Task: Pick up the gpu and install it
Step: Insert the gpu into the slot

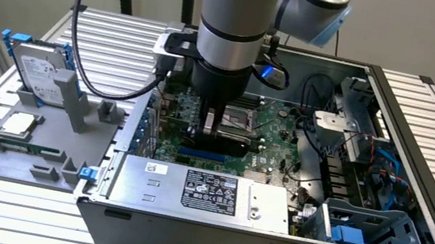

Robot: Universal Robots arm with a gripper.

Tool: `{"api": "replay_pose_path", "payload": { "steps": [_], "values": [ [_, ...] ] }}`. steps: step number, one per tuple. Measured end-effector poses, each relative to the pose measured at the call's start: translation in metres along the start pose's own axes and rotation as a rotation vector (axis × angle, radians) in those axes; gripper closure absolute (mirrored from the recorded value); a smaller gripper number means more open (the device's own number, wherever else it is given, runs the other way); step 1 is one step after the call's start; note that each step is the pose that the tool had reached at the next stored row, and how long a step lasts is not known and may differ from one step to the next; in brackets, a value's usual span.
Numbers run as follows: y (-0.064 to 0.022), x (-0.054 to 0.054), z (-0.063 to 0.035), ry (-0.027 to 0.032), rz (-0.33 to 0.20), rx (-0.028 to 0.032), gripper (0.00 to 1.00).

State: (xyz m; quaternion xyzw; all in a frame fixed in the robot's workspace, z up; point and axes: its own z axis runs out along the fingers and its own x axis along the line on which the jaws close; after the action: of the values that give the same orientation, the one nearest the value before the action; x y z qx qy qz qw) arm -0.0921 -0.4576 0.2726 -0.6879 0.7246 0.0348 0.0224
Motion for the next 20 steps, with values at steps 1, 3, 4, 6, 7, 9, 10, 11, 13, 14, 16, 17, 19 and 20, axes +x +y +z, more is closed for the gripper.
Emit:
{"api": "replay_pose_path", "payload": {
  "steps": [1, 3, 4, 6, 7, 9, 10, 11, 13, 14, 16, 17, 19, 20],
  "values": [
    [0.0, 0.0002, 0.0018, 0.0, -0.003, -0.0003, 1.0],
    [0.0, 0.0004, 0.0047, 0.0, -0.008, -0.0006, 1.0],
    [0.0, 0.0004, 0.0048, 0.0001, -0.009, -0.0008, 1.0],
    [0.0, 0.0004, 0.0047, 0.0003, -0.01, -0.0009, 1.0],
    [0.0, 0.0004, 0.0048, 0.0003, -0.01, -0.0009, 1.0],
    [0.0, 0.0004, 0.0048, 0.0002, -0.01, -0.0009, 1.0],
    [0.0, 0.0004, 0.0049, 0.0002, -0.01, -0.0008, 1.0],
    [0.0002, 0.0004, 0.0052, 0.0001, -0.01, -0.0008, 1.0],
    [0.0008, 0.0005, 0.0056, 0.0002, -0.01, -0.0008, 1.0],
    [0.0012, 0.0005, 0.0058, 0.0004, -0.01, -0.0008, 1.0],
    [0.0015, 0.0006, 0.0061, 0.0007, -0.01, -0.0009, 1.0],
    [0.0015, 0.0006, 0.0063, 0.0008, -0.01, -0.0009, 1.0],
    [0.0016, 0.0006, 0.0072, 0.0018, -0.01, -0.0007, 1.0],
    [0.0016, 0.0006, 0.0074, 0.004, -0.01, -0.0007, 1.0]
  ]
}}
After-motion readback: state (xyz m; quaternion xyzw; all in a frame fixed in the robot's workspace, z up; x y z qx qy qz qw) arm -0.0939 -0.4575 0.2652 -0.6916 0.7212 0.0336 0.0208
